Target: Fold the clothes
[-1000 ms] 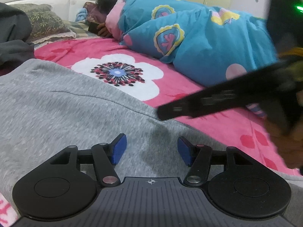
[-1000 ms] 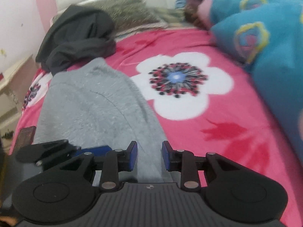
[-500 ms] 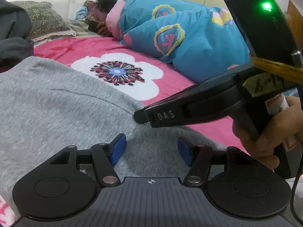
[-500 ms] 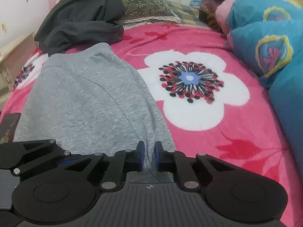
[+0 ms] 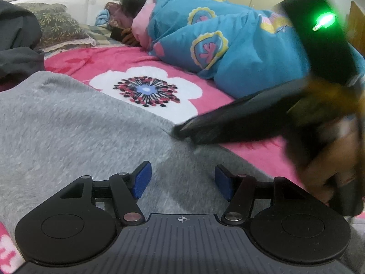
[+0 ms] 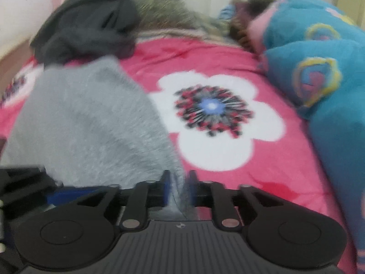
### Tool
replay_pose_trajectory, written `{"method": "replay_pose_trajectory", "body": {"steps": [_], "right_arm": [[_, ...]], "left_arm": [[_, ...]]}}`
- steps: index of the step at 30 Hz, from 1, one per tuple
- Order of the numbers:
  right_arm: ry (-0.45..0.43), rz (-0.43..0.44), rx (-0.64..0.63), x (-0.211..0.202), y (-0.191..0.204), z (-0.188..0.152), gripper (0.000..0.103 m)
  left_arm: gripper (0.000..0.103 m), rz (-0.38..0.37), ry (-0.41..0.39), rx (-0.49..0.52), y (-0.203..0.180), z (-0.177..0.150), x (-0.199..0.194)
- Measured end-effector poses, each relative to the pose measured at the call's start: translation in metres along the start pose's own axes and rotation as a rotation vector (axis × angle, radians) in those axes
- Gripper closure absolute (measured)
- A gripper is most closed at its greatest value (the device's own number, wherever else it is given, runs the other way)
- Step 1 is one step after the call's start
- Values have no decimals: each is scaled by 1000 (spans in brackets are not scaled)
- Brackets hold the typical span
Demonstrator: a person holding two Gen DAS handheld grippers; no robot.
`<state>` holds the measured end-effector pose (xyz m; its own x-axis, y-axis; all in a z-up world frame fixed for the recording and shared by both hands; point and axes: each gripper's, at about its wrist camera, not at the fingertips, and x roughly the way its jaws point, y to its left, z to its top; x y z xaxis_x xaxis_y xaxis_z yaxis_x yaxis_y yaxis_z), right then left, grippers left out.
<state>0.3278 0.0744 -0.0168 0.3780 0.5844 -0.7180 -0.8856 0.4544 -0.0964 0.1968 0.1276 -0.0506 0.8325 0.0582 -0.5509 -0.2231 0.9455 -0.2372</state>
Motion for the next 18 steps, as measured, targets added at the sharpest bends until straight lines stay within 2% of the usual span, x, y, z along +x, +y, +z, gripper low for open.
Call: {"method": "replay_pose_trajectory", "body": {"steps": [2,5,10,13,18], "right_arm": [[-24,-74,54,-27,-20,-1,80],[-43,-140,173,-81,-51,-14,80],[-68,-204,270,-167,-67,-62,79],[-42,-211,327,-198,-62,-98,79],[57,-193,362,-198,-52,-149,76]], "left_arm": [[41,-16,2,9,-3,0,-4],[41,-41,4,22,-8,1,-9],[41,-101,14,69,-21,0,-18],[41,-154,39,135,-37,-6,-20],[40,-129,69,236,-55,-26,-9]]}}
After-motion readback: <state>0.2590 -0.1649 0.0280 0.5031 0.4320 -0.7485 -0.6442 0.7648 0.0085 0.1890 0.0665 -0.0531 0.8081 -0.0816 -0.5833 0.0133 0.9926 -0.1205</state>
